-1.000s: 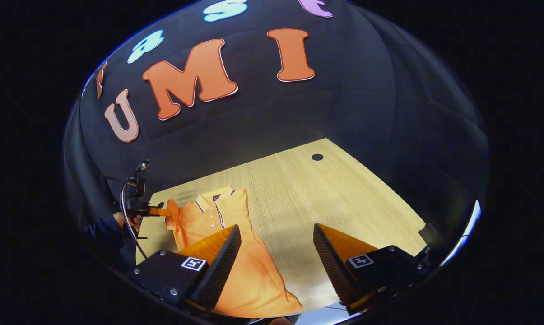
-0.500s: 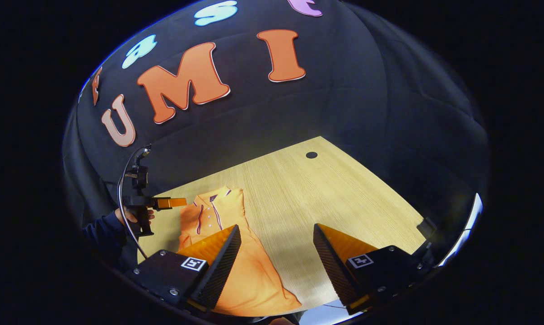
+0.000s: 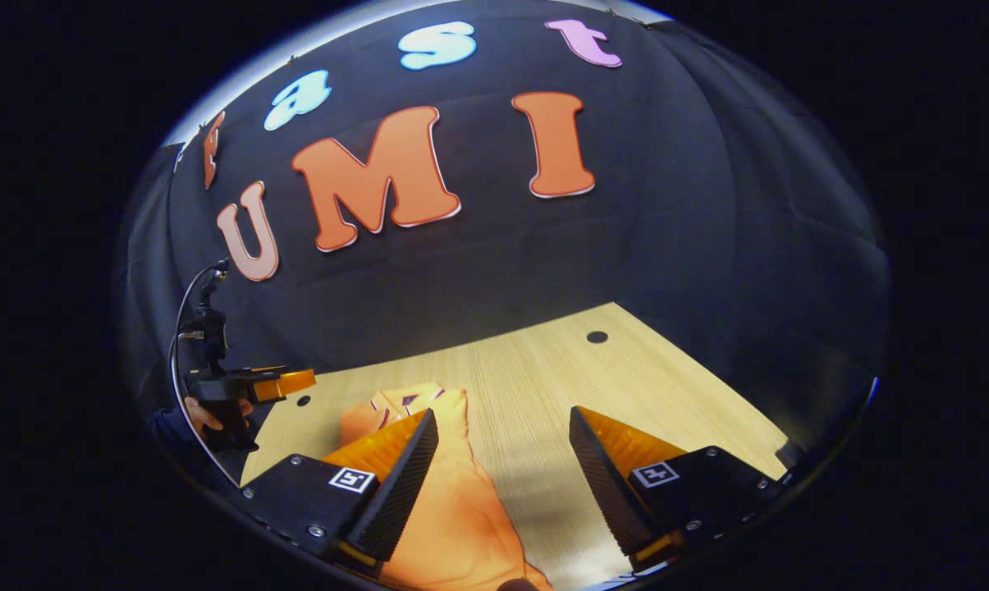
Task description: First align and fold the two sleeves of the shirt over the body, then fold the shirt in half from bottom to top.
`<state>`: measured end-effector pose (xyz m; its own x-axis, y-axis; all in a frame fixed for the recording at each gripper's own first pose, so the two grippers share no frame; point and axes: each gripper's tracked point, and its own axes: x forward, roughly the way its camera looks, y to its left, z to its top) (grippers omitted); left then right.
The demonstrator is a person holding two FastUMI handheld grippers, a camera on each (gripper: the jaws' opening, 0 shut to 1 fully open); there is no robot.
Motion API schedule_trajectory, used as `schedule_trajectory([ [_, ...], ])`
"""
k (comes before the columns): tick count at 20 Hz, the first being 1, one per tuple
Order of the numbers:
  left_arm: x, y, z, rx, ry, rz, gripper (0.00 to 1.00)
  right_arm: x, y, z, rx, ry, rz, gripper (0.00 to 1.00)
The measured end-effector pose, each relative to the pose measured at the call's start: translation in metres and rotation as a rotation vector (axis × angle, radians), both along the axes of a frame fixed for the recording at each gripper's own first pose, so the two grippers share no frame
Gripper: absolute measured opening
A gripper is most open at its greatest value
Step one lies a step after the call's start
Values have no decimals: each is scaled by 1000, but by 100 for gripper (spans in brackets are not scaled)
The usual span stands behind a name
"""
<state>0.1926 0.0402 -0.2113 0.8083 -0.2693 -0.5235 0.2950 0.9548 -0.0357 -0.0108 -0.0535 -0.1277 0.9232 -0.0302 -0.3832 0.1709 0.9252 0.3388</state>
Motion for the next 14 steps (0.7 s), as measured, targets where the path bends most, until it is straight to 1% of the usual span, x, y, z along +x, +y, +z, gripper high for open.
schedule_trajectory([
  [2, -13, 9, 23, -40, -72, 55, 99, 6, 4, 11, -42, -58, 31, 98],
  [6, -42, 31, 63, -73, -216, 159, 98, 17, 14, 31, -101, -164, 96, 98],
  [7, -51, 39, 72, -72, -264, 195, 98, 19, 17, 38, -106, -195, 112, 98],
  [9, -74, 48, 90, -70, -335, 241, 98, 24, 29, 50, -94, -245, 151, 97],
  [13, -95, 54, 112, -47, -431, 299, 98, 29, 40, 73, -107, -342, 204, 98],
  [14, -107, 58, 116, -29, -458, 328, 98, 27, 42, 77, -119, -366, 214, 98],
])
